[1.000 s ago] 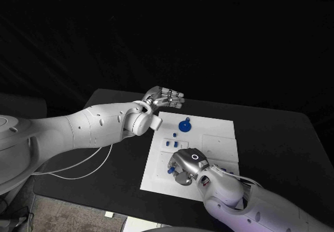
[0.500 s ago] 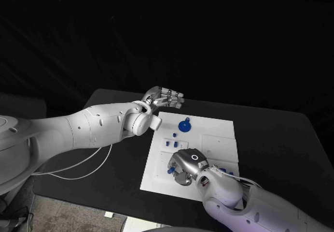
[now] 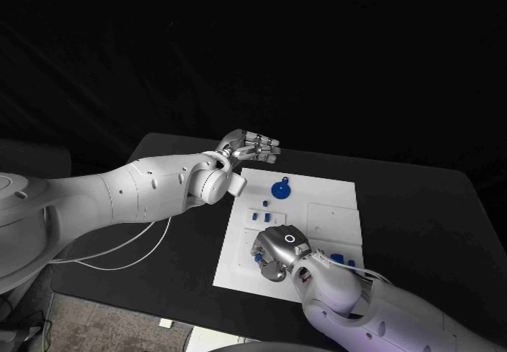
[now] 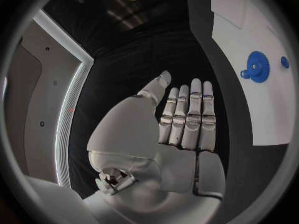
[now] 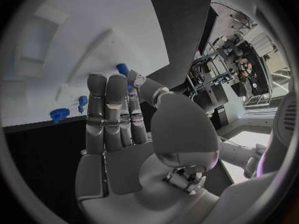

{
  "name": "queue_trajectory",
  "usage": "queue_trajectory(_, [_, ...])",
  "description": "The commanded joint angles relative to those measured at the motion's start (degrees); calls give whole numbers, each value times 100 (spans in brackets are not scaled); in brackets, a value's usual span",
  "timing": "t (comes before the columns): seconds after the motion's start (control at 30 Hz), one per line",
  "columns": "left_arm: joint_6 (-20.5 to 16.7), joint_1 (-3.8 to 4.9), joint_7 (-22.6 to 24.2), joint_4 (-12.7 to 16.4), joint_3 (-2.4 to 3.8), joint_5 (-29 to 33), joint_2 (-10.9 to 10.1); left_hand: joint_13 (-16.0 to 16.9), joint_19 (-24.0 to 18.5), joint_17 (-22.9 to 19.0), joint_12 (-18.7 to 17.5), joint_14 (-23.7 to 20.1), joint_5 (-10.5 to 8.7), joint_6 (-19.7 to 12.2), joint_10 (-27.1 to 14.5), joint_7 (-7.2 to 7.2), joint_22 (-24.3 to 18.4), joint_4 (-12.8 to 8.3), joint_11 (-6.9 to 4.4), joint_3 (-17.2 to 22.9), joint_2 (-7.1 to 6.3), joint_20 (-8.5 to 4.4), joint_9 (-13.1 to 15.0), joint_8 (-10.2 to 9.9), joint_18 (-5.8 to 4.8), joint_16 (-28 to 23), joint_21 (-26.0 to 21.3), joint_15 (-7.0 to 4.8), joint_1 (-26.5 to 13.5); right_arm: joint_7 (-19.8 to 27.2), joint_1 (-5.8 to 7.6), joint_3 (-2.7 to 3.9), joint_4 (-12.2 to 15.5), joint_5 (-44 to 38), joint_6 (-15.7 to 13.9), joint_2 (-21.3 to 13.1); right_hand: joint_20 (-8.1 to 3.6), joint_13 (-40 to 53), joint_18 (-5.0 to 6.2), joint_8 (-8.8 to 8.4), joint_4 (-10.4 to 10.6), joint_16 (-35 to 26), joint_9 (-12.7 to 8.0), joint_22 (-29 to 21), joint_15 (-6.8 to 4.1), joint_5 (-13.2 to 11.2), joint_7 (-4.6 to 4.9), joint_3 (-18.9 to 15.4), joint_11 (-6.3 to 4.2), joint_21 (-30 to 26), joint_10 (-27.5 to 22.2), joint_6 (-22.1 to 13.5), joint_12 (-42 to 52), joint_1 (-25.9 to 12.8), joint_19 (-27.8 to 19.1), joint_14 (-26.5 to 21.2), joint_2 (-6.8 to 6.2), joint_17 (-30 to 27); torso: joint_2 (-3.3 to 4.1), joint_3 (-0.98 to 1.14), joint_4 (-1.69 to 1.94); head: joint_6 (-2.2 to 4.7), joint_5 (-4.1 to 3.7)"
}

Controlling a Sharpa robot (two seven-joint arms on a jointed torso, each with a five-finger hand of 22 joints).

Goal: Assemble the parts on the task board

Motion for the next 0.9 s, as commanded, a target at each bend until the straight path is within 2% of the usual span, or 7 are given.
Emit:
queue_trajectory(0.03, [95,6,20,7,5,31,14,-6,-12,3,-22,-19,-39,7,-39,14,-23,6,-12,-28,49,35,-2,-11,-74,-20,21,17,6,-130,-42,-48,-35,-85,328,20,-33,-7,36,34,8,-25,9,169,-36,15,18,42,-86,-46,123,41,19,-11,74,-25,41,-4,0,1,-4,-7,6])
queue_trajectory(0.4, [103,6,13,6,5,30,22,-5,-15,2,-21,-26,-39,6,-45,15,-31,7,-10,-32,48,37,-3,-11,-75,-20,20,20,7,-150,-42,-65,-52,-55,343,85,-23,-11,46,27,14,-50,2,151,-19,18,39,64,-64,-158,56,-20,16,-20,55,-27,21,-26,-1,5,-5,-1,7])
queue_trajectory(0.57, [104,6,5,5,4,30,14,-5,-15,2,-21,-26,-39,6,-45,15,-31,7,-10,-32,48,37,-3,-11,-75,-20,20,20,7,-151,-41,-68,-82,86,286,58,71,-22,110,21,92,-134,-28,40,87,52,136,55,64,-601,-373,-393,15,-170,-57,-102,-113,-98,-4,6,-14,-9,15])
queue_trajectory(0.7, [120,6,-9,4,4,30,12,-5,-15,2,-22,-33,-42,5,-53,16,-46,10,-7,-39,45,40,-2,-11,-74,-20,20,23,10,-171,-40,-71,-83,173,105,35,246,-27,188,21,262,-204,-40,-190,260,67,245,-407,257,-798,-1083,-910,18,-330,-8,-49,-436,-243,1,11,-6,-6,12])
queue_trajectory(0.73, [124,6,-12,4,4,30,12,-5,-15,2,-22,-33,-42,5,-53,16,-46,10,-7,-39,45,40,-2,-11,-74,-20,20,23,10,-179,-40,-71,-80,181,66,32,280,-41,248,19,317,-208,-41,-285,258,79,254,-649,265,-865,-1085,-921,-17,-231,33,-38,-434,-293,1,11,-6,-6,12])
queue_trajectory(0.83, [139,6,-23,6,4,30,11,-5,-15,2,-22,-33,-42,5,-53,16,-46,10,-7,-39,45,40,-2,-11,-74,-20,20,23,10,-229,-40,-73,-57,207,-141,23,294,-28,244,28,462,-239,-39,-492,269,26,252,-1218,303,-1036,-1307,-1116,12,-60,40,-120,-464,-409,0,12,-6,-5,10])
queue_trajectory(0.9, [142,6,-29,5,4,30,10,-5,-15,2,-22,-33,-42,5,-53,16,-46,10,-7,-39,45,40,-2,-11,-74,-20,20,23,10,-282,-40,-74,-23,230,-261,10,299,-28,236,23,505,-252,-41,-540,279,17,256,-1359,319,-1074,-1400,-1147,13,-49,43,-147,-526,-441,2,12,-5,-5,12])
